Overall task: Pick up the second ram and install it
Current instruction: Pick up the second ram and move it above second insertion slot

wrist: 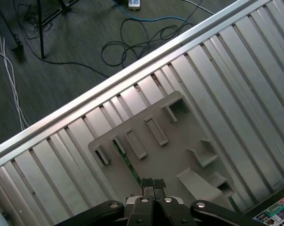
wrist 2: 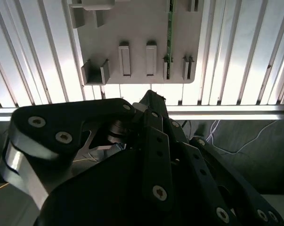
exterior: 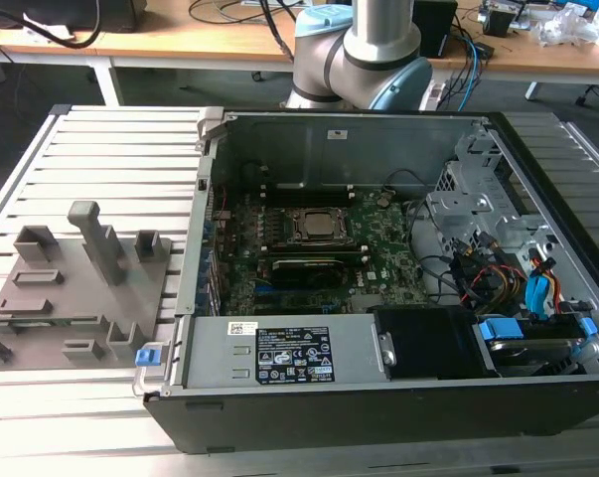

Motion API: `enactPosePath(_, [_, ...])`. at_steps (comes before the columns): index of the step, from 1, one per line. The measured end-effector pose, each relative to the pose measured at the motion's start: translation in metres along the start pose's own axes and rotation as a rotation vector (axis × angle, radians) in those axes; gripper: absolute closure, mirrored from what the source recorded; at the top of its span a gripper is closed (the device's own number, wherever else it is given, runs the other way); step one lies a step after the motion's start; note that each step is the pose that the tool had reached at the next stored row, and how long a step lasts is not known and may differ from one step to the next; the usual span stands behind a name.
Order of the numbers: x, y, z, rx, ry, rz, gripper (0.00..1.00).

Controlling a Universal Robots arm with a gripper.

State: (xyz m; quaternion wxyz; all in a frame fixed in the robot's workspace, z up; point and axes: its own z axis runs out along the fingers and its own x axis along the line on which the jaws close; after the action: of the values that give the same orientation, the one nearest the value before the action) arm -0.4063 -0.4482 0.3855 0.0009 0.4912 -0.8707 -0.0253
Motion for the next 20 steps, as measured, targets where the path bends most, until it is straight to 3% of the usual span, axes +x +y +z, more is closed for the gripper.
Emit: enactPosePath(20, [0.0000,0.0000,0.0000,-0.0051,0.0098,-0.218,0.89])
